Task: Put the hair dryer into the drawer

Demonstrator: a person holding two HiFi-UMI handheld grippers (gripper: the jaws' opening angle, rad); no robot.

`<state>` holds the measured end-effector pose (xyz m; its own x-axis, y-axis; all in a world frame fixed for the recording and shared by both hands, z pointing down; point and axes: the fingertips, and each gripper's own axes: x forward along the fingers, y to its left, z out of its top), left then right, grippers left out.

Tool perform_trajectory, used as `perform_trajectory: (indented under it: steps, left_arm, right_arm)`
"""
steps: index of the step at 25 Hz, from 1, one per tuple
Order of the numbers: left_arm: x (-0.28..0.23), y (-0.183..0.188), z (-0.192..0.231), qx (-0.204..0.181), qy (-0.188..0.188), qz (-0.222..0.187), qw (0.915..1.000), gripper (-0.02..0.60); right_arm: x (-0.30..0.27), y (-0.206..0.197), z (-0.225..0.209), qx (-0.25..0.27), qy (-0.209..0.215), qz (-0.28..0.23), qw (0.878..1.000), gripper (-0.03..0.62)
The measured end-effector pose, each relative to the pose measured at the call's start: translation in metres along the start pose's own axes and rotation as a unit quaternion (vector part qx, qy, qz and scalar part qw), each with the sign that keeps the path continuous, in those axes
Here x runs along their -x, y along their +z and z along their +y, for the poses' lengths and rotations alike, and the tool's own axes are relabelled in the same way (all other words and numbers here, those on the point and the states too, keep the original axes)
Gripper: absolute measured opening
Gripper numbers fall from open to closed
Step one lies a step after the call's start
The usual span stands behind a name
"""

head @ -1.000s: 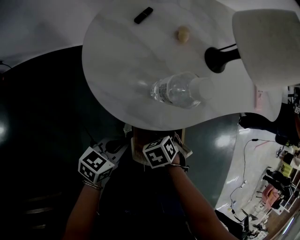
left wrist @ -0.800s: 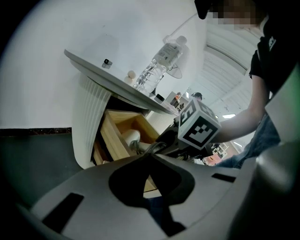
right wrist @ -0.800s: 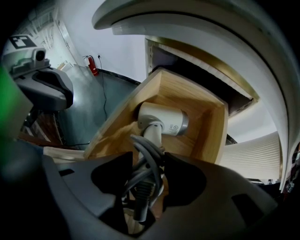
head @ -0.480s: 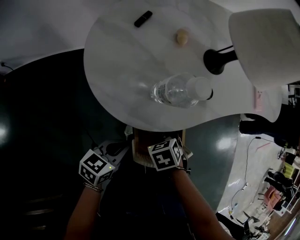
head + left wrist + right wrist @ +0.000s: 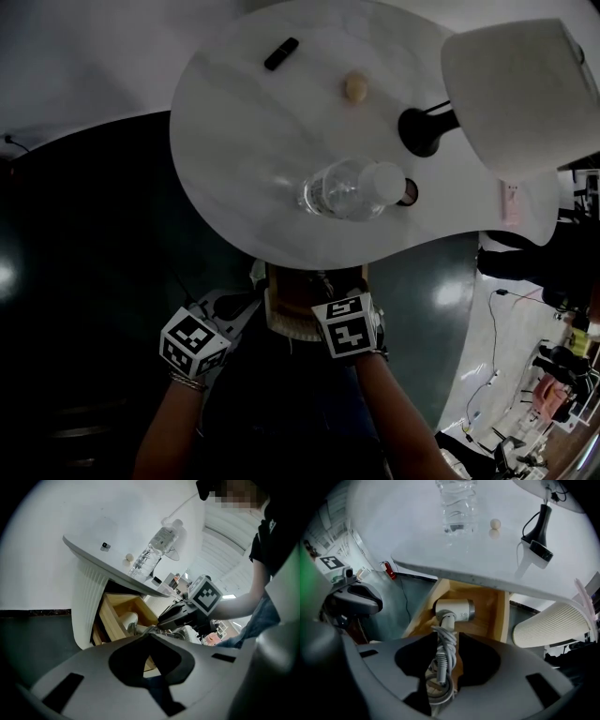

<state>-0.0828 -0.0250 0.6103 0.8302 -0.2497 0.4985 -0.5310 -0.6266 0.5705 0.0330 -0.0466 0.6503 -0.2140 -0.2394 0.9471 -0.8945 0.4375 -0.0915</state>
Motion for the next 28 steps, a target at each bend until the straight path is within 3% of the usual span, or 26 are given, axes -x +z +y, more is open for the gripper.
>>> perform_trajectory:
  steps: [7, 12, 17, 28]
  left_arm:
    - [0.007, 0.009, -0.003, 0.001, -0.002, -0.011, 0.9999, 0.008]
    - [0.008, 0.016, -0.011, -0.007, -0.011, -0.015, 0.9998, 0.008]
    - [0.009, 0.021, -0.017, -0.015, -0.018, -0.017, 0.9996, 0.008]
    - [0.022, 0.081, -0.038, -0.041, -0.009, -0.067, 0.9968, 0.008]
  right_arm:
    - [0.021, 0.012, -0.022, -0.047, -0.046, -0.055, 0.996, 0.038]
    - [0.039, 0.015, -0.031, -0.088, -0.034, -0.091, 0.991, 0.025]
    - [0.059, 0.015, -0.034, -0.092, -0.023, -0.110, 0.989, 0.018]
    - [0.123, 0.038, -0.054, -0.093, 0.007, -0.174, 0.980, 0.018]
